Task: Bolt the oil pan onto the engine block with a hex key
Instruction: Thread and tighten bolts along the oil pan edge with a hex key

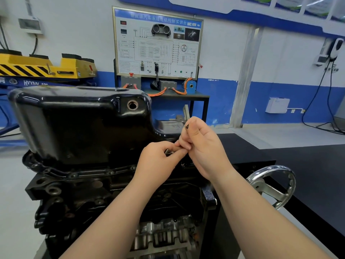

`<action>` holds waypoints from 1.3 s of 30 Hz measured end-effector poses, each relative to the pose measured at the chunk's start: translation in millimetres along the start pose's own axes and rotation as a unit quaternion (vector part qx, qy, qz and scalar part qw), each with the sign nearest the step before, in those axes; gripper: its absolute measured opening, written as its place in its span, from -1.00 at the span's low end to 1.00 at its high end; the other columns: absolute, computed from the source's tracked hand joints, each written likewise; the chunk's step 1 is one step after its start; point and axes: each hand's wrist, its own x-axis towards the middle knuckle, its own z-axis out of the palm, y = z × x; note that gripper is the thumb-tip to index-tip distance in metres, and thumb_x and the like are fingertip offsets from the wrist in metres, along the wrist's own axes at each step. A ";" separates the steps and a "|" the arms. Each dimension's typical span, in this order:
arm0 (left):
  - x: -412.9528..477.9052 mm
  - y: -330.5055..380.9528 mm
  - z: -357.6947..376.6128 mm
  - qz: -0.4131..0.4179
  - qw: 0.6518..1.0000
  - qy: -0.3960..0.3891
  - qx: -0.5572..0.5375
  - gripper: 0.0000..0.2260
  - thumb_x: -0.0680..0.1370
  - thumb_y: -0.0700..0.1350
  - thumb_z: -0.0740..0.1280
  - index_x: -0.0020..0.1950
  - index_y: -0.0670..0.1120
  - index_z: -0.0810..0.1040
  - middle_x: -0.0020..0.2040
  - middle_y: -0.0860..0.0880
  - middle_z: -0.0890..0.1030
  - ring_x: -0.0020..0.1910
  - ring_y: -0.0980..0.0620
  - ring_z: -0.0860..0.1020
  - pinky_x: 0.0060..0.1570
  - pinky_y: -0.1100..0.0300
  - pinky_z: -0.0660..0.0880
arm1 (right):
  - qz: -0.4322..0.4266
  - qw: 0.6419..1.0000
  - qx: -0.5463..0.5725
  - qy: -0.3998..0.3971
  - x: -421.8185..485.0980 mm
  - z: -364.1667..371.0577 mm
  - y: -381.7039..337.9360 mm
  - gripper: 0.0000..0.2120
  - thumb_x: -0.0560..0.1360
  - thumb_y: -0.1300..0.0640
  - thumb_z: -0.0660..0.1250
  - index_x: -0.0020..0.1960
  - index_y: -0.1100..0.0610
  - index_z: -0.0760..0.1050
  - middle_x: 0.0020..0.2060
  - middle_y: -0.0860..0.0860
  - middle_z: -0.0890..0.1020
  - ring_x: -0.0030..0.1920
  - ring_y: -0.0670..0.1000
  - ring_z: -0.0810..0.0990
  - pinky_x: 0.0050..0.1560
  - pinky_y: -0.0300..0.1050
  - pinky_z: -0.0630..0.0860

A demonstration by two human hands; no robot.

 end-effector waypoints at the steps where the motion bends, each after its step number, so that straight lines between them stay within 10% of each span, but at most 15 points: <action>1: -2.9 0.9 -0.9 -0.033 0.998 0.004 -0.059 -0.74 0.47 -0.05 0.39 -0.43 0.00 0.56 -0.58 0.10 0.43 -0.59 0.20 0.33 -0.52 0.37 0.26 | -0.002 1.000 0.000 -0.003 0.8 -0.4 0.0 -0.64 0.47 -0.14 0.20 -0.28 0.13 0.28 -0.44 -0.04 0.25 -0.43 -0.07 0.23 -0.23 -0.13 0.45; 10: -25.0 -1.6 -14.7 -0.335 0.780 -0.020 -0.527 -0.79 0.52 -0.02 0.29 -0.06 -0.16 0.56 -0.53 0.04 0.36 -0.66 0.19 0.24 -0.74 0.43 0.08 | -0.009 0.994 0.107 -0.002 16.2 12.7 -27.8 -0.55 0.43 -0.21 0.20 -0.37 0.09 0.14 -0.52 -0.08 0.18 -0.53 -0.13 0.08 -0.56 -0.26 0.03; 15: -25.6 -1.9 -25.2 -0.343 0.731 -0.021 -0.589 -0.76 0.55 -0.01 0.22 -0.10 -0.14 0.56 -0.54 0.02 0.35 -0.69 0.16 0.23 -0.74 0.47 0.07 | -0.019 0.992 -0.114 -0.041 6.8 23.3 -24.7 -0.77 0.45 0.13 0.39 -0.33 0.03 0.40 -0.49 -0.09 0.29 -0.52 -0.17 0.21 -0.53 -0.36 0.21; 22: -28.3 -7.9 -33.6 -0.323 0.755 -0.007 -0.570 -0.70 0.58 0.00 0.17 -0.21 -0.14 0.55 -0.51 -0.02 0.38 -0.68 0.14 0.25 -0.74 0.45 0.08 | 0.072 0.923 -0.360 -0.118 -6.9 31.7 -16.9 -0.97 0.43 0.10 0.44 -0.13 0.04 0.63 -0.41 -0.01 0.64 -0.37 -0.10 0.51 -0.13 -0.10 0.52; 31: -37.5 -9.6 -29.3 -0.301 0.846 0.029 -0.439 -0.58 0.60 -0.02 0.18 -0.36 -0.07 0.68 -0.49 -0.04 0.50 -0.61 0.11 0.31 -0.71 0.38 0.13 | 0.143 0.861 -0.466 -0.149 -6.9 37.2 -23.3 -0.82 0.41 0.07 0.45 -0.35 0.06 0.59 -0.64 -0.19 0.44 -0.56 -0.22 0.36 -0.51 -0.44 0.26; 39: -42.3 -7.6 -28.4 -0.324 0.816 0.014 -0.479 -0.54 0.60 -0.07 0.16 -0.42 -0.09 0.67 -0.51 0.00 0.49 -0.61 0.12 0.33 -0.72 0.37 0.12 | 0.133 0.852 -0.489 -0.133 -13.5 42.9 -17.3 -0.72 0.42 0.10 0.45 -0.41 -0.05 0.46 -0.63 -0.28 0.45 -0.53 -0.32 0.43 -0.48 -0.50 0.30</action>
